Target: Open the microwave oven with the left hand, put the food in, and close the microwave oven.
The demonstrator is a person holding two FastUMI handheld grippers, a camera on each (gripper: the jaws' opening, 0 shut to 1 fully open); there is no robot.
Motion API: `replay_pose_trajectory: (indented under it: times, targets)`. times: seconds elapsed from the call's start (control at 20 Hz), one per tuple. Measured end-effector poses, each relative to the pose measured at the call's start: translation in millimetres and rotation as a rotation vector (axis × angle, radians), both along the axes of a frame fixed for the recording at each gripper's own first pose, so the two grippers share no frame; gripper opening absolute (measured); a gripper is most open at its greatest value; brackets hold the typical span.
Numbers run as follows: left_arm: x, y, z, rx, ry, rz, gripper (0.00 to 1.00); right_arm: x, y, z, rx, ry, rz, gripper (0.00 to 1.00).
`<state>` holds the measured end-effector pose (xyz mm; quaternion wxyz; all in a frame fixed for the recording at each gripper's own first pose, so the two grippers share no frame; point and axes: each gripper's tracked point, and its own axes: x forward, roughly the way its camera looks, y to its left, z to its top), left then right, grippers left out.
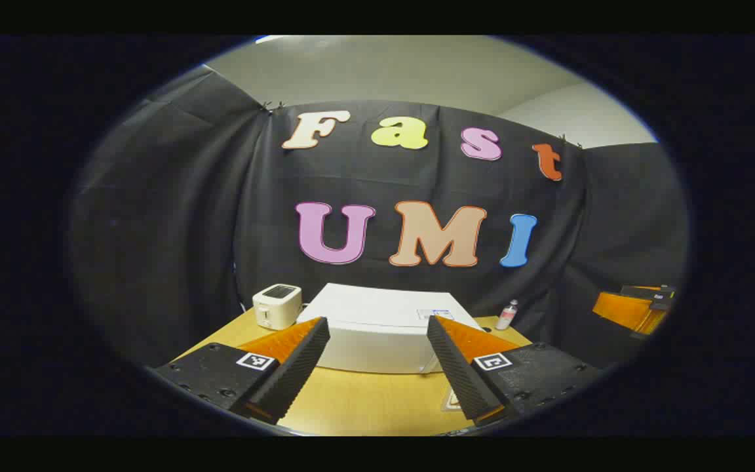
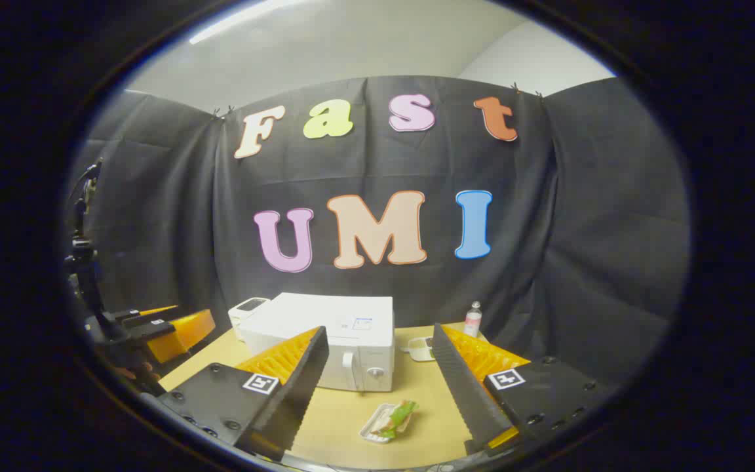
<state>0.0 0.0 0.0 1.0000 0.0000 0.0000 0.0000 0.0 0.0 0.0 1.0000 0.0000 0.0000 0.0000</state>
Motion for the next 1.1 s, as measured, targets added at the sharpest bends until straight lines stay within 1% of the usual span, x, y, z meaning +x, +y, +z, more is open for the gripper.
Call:
replay_pose_trajectory:
  times: [0.1, 0.2, 0.3, 0.35, 0.6, 0.65, 0.7, 0.85, 1.1]
  targets:
    - [5, -9, 0, 0.000, 0.001, 0.002, 0.99, 7, -13, 1, 0.004, 0.002, 0.003, 0.93]
    - [10, -17, -1, -0.010, 0.004, 0.011, 0.91, 14, -27, 3, -0.001, -0.002, -0.001, 0.92]
    - [17, -25, -2, -0.024, 0.003, 0.020, 0.92, 19, -41, 4, -0.011, -0.007, -0.004, 0.92]
    - [19, -28, -2, -0.030, 0.000, 0.030, 0.95, 21, -47, 2, -0.016, -0.009, -0.003, 0.92]
    - [29, -46, -8, -0.065, -0.010, 0.065, 0.95, 31, -77, 3, -0.020, -0.014, 0.009, 0.93]
    - [31, -53, -13, -0.078, -0.003, 0.066, 0.99, 31, -82, 2, -0.015, -0.013, 0.012, 0.93]
    - [32, -60, -18, -0.087, 0.010, 0.064, 0.95, 33, -89, 1, -0.010, -0.009, 0.012, 0.93]
    - [30, -73, -25, -0.077, 0.024, 0.067, 0.95, 37, -103, -5, 0.004, -0.002, 0.019, 0.93]
    - [27, -90, -20, -0.043, -0.012, 0.063, 0.95, 51, -116, -22, 0.024, 0.018, 0.039, 0.93]
